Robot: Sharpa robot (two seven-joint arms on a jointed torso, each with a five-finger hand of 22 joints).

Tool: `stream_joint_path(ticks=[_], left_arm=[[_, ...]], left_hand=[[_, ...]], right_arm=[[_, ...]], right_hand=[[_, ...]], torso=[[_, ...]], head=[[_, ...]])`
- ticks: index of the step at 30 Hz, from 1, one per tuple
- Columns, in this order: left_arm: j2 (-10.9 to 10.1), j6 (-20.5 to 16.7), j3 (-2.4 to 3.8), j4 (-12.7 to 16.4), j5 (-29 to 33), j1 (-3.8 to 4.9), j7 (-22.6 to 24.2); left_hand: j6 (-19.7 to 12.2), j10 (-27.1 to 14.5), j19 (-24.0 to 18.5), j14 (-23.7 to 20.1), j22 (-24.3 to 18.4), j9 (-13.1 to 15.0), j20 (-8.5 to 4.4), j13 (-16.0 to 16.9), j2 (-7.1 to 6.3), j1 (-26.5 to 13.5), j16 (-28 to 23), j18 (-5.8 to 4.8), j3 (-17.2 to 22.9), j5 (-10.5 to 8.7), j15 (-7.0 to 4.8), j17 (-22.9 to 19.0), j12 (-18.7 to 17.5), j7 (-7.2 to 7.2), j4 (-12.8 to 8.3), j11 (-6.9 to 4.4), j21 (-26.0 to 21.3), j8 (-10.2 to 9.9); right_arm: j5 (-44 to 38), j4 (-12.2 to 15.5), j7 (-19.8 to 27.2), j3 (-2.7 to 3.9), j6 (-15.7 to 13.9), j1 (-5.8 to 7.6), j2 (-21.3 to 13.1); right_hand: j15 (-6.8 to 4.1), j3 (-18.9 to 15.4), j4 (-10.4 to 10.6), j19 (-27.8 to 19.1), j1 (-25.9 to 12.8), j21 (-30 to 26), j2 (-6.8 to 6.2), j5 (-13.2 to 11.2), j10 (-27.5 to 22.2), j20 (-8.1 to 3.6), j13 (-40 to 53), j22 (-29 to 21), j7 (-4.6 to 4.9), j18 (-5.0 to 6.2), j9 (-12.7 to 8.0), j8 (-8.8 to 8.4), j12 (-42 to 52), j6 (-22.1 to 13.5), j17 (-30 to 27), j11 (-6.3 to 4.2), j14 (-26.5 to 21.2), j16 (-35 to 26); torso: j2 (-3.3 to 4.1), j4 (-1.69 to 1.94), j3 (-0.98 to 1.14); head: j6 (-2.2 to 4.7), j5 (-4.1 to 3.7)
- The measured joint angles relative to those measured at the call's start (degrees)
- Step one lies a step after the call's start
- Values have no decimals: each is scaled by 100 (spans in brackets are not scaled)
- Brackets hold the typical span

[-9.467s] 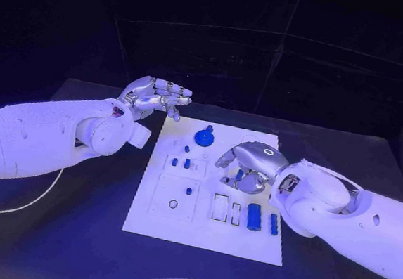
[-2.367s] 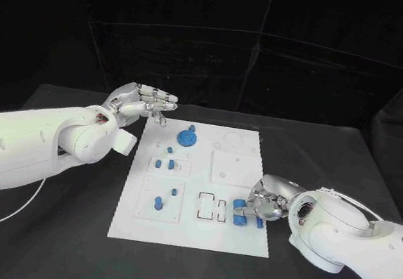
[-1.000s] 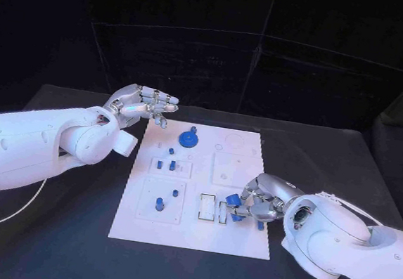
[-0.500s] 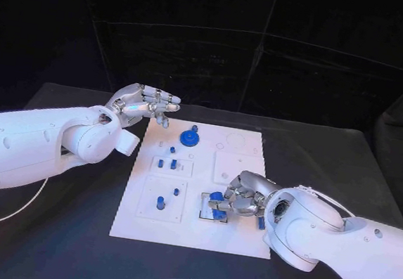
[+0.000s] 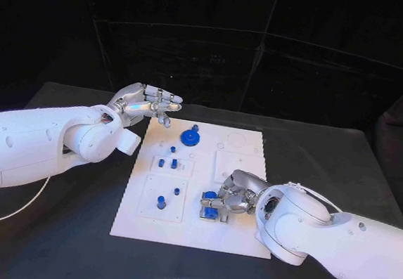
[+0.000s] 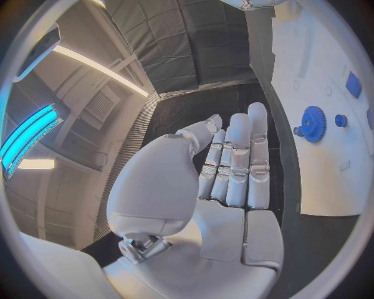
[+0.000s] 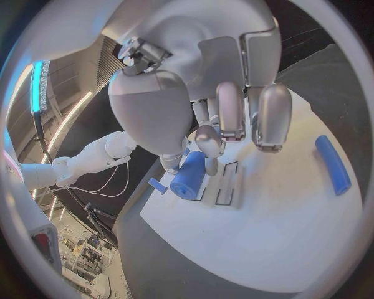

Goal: Assemble the parts on the task board

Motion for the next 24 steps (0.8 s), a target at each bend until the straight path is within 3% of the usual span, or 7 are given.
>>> stream_joint_path(ticks=[3,4,6,7,10,16,24], left_arm=[[-2,1,0,1,0,0,-1],[-2,1,0,1,0,0,-2],[-3,2,0,1,0,0,-3],[-4,2,0,1,0,0,-3],[-7,3,0,1,0,0,-5],[-14,6,-1,4,0,0,-9],[-29,8,-1,6,0,0,-16]], left_hand=[[0,0,0,0,0,0,0,0,0,0,0,0,0,0,0,0,0,0,0,0,0,0],[0,0,0,0,0,0,0,0,0,0,0,0,0,0,0,0,0,0,0,0,0,0],[0,0,0,0,0,0,0,0,0,0,0,0,0,0,0,0,0,0,0,0,0,0],[0,0,0,0,0,0,0,0,0,0,0,0,0,0,0,0,0,0,0,0,0,0],[0,0,0,0,0,0,0,0,0,0,0,0,0,0,0,0,0,0,0,0,0,0],[0,0,0,0,0,0,0,0,0,0,0,0,0,0,0,0,0,0,0,0,0,0],[0,0,0,-21,-9,0,0,-6,30,-30,0,-2,-32,0,21,-17,24,0,0,0,0,41]], right_arm=[[-29,-22,-9,0,0,0,25],[-45,-32,-14,1,1,0,31],[-75,-41,-22,3,5,3,34],[-90,-44,-26,4,9,4,34],[-142,-48,-40,4,30,4,29],[-239,-8,-55,1,107,3,-33],[-359,102,-33,0,222,1,-105]], right_hand=[[0,-53,24,-10,-206,0,-128,-677,-77,-9,-126,-6,41,0,37,-41,-176,-56,0,-5,0,-22],[0,-3,36,-10,-350,0,-271,-978,-119,-9,-215,-19,55,0,46,-72,-293,-106,0,36,0,-37],[0,137,36,-10,-600,0,-524,-1268,-178,-9,-284,-30,72,0,54,-125,-394,-144,0,55,0,-37],[0,270,42,-10,-820,0,-795,-1338,-186,-9,-302,-31,88,0,54,-147,-430,-162,0,63,0,-37],[0,332,53,-10,-998,0,-1011,-1346,-186,-9,-347,-30,92,0,55,-175,-495,-168,0,63,0,-37],[0,476,39,-31,-967,0,-980,-1346,-186,12,-386,-33,93,0,60,-181,-545,-183,1,63,0,-37],[1,740,-141,-31,175,0,-604,-1098,-186,12,-375,-9,93,0,96,-213,-570,-183,4,63,0,-36]], torso=[[0,-1,0],[-1,-1,1],[-2,-4,1],[-2,-4,1],[-2,-5,1],[-4,-7,3],[-4,-7,5]], head=[[-2,4],[-2,5],[-3,10],[-3,12],[-5,13],[-11,13],[-15,9]])
